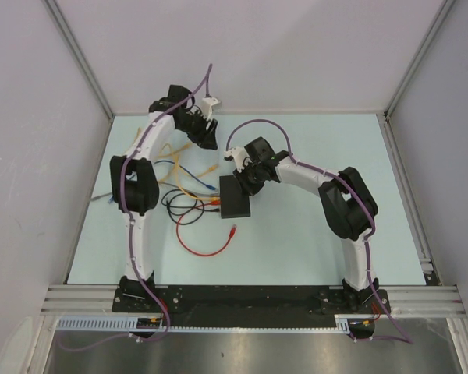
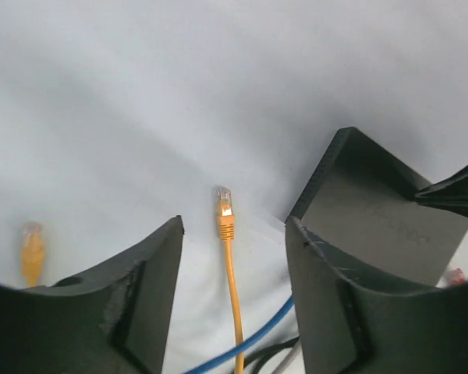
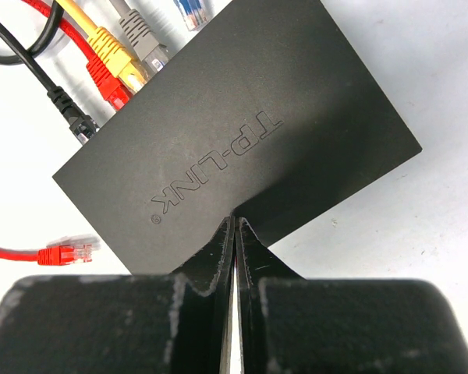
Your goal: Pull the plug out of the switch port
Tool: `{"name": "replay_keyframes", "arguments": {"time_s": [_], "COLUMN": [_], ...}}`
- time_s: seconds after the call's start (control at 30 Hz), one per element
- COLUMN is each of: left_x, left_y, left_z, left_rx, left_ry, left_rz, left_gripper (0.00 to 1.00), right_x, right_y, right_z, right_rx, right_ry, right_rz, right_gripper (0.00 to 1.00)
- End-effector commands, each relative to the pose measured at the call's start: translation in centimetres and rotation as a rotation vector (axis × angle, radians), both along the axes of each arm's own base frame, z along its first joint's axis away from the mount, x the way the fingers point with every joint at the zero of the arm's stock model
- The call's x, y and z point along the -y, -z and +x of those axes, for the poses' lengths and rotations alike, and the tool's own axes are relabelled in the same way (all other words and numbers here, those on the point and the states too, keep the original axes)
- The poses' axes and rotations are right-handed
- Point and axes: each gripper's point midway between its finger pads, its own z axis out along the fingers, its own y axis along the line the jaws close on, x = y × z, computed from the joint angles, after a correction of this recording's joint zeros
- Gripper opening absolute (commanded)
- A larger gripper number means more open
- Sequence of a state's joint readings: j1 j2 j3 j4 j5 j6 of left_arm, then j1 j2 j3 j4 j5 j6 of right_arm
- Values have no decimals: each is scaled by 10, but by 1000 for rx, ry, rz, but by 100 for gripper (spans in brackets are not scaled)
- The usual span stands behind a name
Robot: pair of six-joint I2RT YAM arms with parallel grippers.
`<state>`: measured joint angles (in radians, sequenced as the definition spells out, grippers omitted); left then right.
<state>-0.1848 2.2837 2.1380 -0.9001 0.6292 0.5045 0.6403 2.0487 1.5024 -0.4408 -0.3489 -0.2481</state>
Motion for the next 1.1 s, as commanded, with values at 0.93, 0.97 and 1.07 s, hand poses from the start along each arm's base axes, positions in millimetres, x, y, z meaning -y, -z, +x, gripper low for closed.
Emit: {"name": "replay_keyframes", "arguments": {"time_s": [0.93,0.97,1.07], "left_x": [-155,-151,-149], "left_y": [-6,-4,-7], "left_z": [-14,-13,-8], "left_rx": [-246,-248,-231], "left_ry": [-745,-736,-711], "left_rz": [59,58,59], "left_gripper": [69,66,54], "right_x": [10,10,10], "right_y": [27,27,26], "right_z": [0,-1,-2], "right_rx": [-36,-38,-35], "right_ry": [4,3,2], "right_rz": [-78,-81,-81], "right_gripper": [4,4,4]}}
